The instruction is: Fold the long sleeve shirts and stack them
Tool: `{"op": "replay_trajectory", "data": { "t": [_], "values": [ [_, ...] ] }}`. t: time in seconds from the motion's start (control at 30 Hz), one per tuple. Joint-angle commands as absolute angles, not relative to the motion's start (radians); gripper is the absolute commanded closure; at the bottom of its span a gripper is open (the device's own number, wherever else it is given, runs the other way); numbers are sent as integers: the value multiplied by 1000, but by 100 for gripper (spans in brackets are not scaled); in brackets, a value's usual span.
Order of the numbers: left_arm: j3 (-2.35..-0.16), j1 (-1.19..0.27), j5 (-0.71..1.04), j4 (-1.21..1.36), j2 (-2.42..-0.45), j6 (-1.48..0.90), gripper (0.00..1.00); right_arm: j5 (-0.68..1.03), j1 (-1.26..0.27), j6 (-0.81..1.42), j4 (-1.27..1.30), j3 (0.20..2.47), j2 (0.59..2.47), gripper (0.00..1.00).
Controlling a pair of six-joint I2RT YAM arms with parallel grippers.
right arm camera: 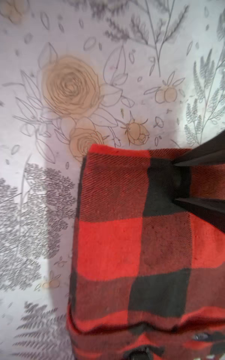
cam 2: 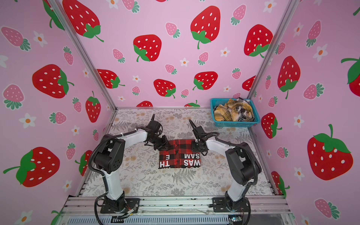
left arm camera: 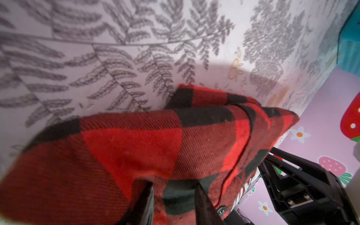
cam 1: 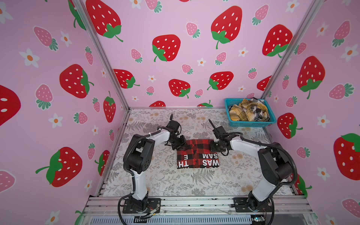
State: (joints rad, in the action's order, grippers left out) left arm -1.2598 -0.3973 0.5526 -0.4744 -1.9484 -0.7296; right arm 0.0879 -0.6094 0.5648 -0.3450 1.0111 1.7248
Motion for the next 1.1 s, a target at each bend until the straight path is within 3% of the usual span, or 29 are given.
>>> {"op": "replay_trajectory", "data": {
  "t": [0.0, 0.4, 0.6, 0.77, 0.97, 1.07],
  "values": [
    [-1218, -399, 537, -508, -1902, -719, 63, 124, -641, 577, -336, 977, 1710, 70],
    [-1113, -397, 481, -611, -1586, -684, 61, 83, -754, 673, -391, 905, 1551, 69],
    [-1090, -389, 301, -685, -1290, -668, 52, 51, -755, 666, -452, 976, 1524, 69],
    [-936, -303, 241, -688, -1030, -652, 44, 46, -757, 675, -465, 979, 1488, 69],
    [-752, -15, 527, -773, -974, -625, 37, 72, -768, 672, -467, 969, 1470, 69],
    [-703, 34, 662, -728, -1021, -635, 36, 100, -767, 669, -457, 971, 1481, 69]
  ]
}}
